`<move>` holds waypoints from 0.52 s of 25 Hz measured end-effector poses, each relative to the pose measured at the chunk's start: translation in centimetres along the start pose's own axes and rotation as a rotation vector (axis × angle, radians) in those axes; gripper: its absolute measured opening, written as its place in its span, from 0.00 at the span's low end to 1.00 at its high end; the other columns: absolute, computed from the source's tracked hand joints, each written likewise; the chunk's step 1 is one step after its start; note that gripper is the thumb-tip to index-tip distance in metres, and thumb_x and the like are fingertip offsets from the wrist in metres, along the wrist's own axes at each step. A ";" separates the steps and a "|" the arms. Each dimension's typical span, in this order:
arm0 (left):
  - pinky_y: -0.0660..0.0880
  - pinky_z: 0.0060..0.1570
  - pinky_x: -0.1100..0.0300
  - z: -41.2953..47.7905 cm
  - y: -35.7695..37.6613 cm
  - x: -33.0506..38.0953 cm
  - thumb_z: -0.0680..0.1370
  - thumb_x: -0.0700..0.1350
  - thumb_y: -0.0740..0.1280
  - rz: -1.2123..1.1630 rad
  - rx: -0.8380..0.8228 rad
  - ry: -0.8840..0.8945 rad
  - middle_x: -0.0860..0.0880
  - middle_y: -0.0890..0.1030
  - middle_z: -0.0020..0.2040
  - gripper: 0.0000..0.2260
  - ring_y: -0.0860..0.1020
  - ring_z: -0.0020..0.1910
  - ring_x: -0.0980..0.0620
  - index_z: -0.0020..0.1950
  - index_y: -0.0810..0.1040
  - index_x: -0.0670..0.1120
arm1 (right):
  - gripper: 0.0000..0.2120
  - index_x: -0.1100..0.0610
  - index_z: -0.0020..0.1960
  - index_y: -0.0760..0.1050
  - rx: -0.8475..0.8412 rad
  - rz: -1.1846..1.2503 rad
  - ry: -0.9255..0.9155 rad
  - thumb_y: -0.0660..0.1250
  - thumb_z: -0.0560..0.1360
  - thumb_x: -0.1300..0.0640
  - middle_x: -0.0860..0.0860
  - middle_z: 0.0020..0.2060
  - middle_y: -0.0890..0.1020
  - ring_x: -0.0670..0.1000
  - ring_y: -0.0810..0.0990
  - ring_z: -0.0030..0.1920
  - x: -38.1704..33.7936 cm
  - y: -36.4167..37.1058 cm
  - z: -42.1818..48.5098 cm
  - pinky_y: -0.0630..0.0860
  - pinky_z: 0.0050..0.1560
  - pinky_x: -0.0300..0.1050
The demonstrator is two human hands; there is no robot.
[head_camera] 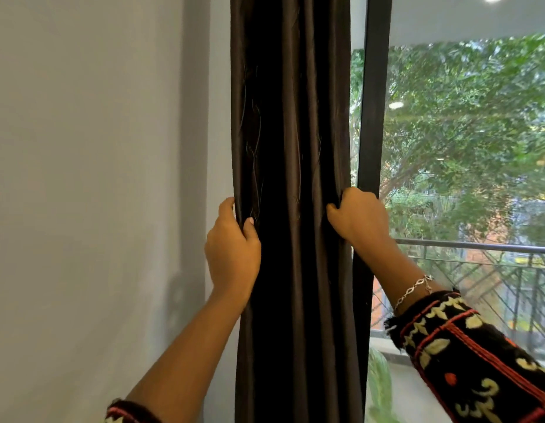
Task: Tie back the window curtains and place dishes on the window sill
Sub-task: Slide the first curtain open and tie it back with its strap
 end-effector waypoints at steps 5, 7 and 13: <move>0.61 0.69 0.57 -6.5 1.4 3.9 0.77 0.36 0.59 -0.099 -0.006 0.392 0.47 0.66 0.70 0.21 0.59 0.73 0.49 0.70 0.65 0.39 | 0.13 0.62 0.40 0.70 -0.070 0.014 0.008 0.62 0.75 0.52 0.54 0.29 0.70 0.63 0.78 0.42 1.8 1.0 -2.7 0.68 0.36 0.46; 0.58 0.70 0.66 -8.4 3.0 4.1 0.77 0.38 0.60 -0.161 -0.145 0.378 0.48 0.64 0.71 0.22 0.60 0.72 0.52 0.71 0.62 0.41 | 0.14 0.64 0.44 0.73 -0.086 0.018 0.004 0.62 0.75 0.52 0.59 0.36 0.77 0.63 0.78 0.43 2.1 1.3 -3.6 0.72 0.38 0.48; 0.72 0.62 0.59 -11.3 6.0 0.0 0.79 0.42 0.60 -0.187 -0.290 -0.079 0.45 0.71 0.68 0.26 0.73 0.64 0.49 0.75 0.54 0.44 | 0.18 0.59 0.35 0.67 -0.114 0.127 -0.036 0.61 0.77 0.48 0.53 0.29 0.73 0.59 0.75 0.35 1.4 1.9 -5.7 0.65 0.30 0.44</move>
Point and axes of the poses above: each hand's wrist, its own z-axis towards the middle knuckle, its own y-axis out of the palm, x = y × z, the point moved 5 cm from there along z, towards the middle knuckle
